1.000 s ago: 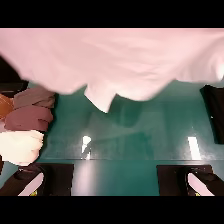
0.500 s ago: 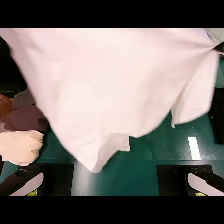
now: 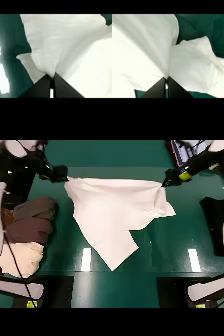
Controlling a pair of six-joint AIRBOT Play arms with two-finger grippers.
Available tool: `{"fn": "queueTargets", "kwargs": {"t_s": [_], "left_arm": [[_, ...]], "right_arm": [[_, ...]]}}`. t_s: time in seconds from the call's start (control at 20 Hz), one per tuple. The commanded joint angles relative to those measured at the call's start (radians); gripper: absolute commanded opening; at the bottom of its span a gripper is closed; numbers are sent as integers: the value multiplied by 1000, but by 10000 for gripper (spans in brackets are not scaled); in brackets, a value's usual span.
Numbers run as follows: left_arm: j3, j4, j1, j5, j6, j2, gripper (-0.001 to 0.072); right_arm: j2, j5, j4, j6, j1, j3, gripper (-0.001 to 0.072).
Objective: Fold the shirts.
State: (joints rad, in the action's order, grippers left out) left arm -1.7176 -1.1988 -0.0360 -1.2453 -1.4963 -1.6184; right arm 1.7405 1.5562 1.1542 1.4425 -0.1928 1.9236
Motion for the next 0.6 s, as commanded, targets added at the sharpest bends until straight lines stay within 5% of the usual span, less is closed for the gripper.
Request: {"fn": "queueTargets", "kwargs": {"t_s": [0.0,0.05,0.3,0.4,0.55], "left_arm": [[8,2,1,16,13,-69,27],[8,2,1,18,13,-69,27],[8,2,1,0,13,-69,27],[8,4,0,-2,12,-69,27],[8,11,0,-2,12,-69,27]], "right_arm": [[84,-64,-10,-12,12,1,274],[83,-65,-10,-12,22,1,388],[22,-29,-5,-38,120,1,393],[24,20,-1,-38,163,0,590],[27,17,-10,-53,179,-72,590]]}}
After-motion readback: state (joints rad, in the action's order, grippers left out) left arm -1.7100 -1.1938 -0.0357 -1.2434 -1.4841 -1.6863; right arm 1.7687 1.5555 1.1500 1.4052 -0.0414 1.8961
